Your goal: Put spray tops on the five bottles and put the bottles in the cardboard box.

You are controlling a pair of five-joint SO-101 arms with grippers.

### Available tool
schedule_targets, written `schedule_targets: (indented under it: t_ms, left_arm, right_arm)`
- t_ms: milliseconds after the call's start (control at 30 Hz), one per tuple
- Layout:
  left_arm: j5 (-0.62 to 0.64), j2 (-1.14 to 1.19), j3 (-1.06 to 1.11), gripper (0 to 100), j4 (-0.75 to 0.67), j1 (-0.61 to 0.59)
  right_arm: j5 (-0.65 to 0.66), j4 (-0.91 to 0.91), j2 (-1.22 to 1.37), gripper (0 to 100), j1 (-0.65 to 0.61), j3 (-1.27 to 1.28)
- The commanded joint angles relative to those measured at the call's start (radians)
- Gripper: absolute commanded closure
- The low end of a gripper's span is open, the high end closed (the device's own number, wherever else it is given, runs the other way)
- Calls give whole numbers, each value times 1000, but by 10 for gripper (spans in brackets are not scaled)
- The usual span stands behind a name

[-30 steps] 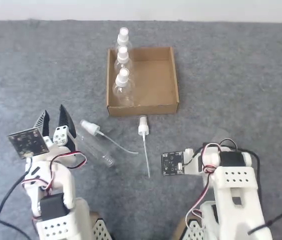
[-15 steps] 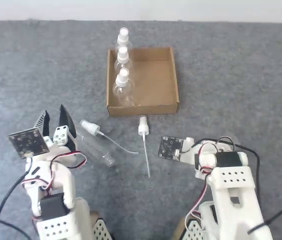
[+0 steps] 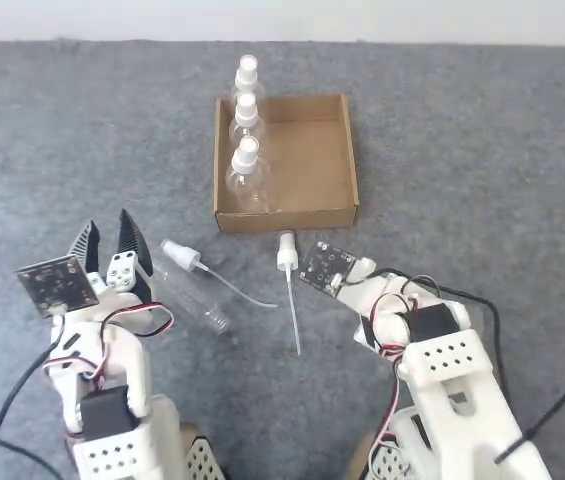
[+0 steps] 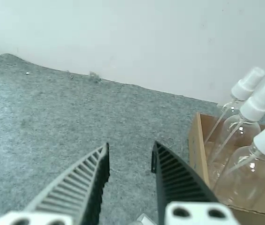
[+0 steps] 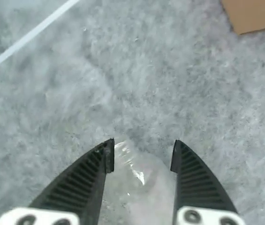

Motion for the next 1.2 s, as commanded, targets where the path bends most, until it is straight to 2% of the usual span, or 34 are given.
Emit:
schedule_targets:
  t_ms: [0,133,300,567,833,1167]
  left_arm:
    - [-9,-15,-13,859,-31,-5]
    - [-9,-15,-13,859,-31,-5]
    - [-9,-15,-13,859,-31,-5]
    - [-9,-15,-13,859,-31,-5]
    - [-9,-15,-13,859,-31,-5]
    - [-9,-15,-13,859,-29,-5]
  right_arm:
    - [-41,94,12,839,15,-153]
    - [-37,254,12,829,8,-245]
    - [32,374,13,734,10,-276]
    - [184,467,13,745,13,-273]
    - [255,455,77,745,16,-272]
    - [362,236,351,745,193,-279]
